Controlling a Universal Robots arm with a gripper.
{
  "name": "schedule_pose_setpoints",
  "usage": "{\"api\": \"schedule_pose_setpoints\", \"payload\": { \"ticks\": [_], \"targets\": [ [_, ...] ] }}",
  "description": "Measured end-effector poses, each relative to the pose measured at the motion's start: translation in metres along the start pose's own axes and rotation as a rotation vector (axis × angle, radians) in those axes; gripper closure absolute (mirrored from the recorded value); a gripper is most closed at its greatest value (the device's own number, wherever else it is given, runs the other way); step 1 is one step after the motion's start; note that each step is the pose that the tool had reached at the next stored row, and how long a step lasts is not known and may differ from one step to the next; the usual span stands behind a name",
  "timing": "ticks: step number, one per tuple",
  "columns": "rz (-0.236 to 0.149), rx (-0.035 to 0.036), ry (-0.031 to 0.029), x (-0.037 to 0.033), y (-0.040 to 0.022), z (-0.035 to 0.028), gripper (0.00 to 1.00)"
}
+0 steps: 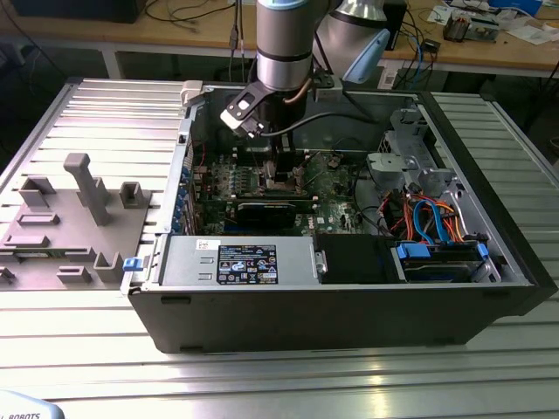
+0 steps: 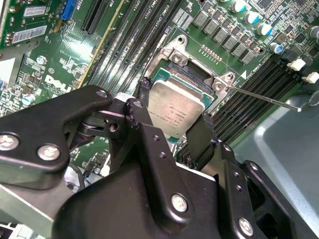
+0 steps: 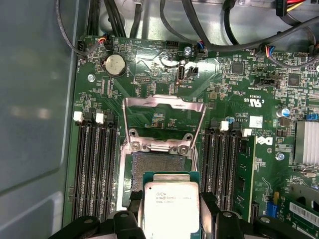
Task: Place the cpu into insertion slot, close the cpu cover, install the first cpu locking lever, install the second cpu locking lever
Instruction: 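Place the cpu into insertion slot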
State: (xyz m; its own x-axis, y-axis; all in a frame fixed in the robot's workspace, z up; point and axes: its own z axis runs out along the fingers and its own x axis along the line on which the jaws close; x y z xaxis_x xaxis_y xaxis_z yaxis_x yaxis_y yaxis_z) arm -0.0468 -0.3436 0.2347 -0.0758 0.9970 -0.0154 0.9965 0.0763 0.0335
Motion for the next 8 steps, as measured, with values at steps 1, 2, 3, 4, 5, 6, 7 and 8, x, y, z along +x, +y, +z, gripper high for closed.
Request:
{"api": "schedule_pose_setpoints", "payload": {
  "ticks": [1,2,3,4,5,6,7,8],
  "targets": [
    [0.0,0.0,0.0,0.0,0.0,0.0006,0.45],
    [0.0,0.0,0.0,0.0,0.0,0.0009,0.45],
    [0.0,0.0,0.0,0.0,0.0,0.0011,0.45],
    [0.0,0.0,0.0,0.0,0.0,0.0015,0.45],
    [0.0,0.0,0.0,0.0,-0.0001,0.002,0.45],
    [0.0,0.0,0.0,0.0,-0.0001,0.0024,0.45],
    [0.0,0.0,0.0,0.0,-0.0001,0.0028,0.45],
    [0.0,0.0,0.0,0.0,-0.0001,0.003,0.45]
  ]
}}
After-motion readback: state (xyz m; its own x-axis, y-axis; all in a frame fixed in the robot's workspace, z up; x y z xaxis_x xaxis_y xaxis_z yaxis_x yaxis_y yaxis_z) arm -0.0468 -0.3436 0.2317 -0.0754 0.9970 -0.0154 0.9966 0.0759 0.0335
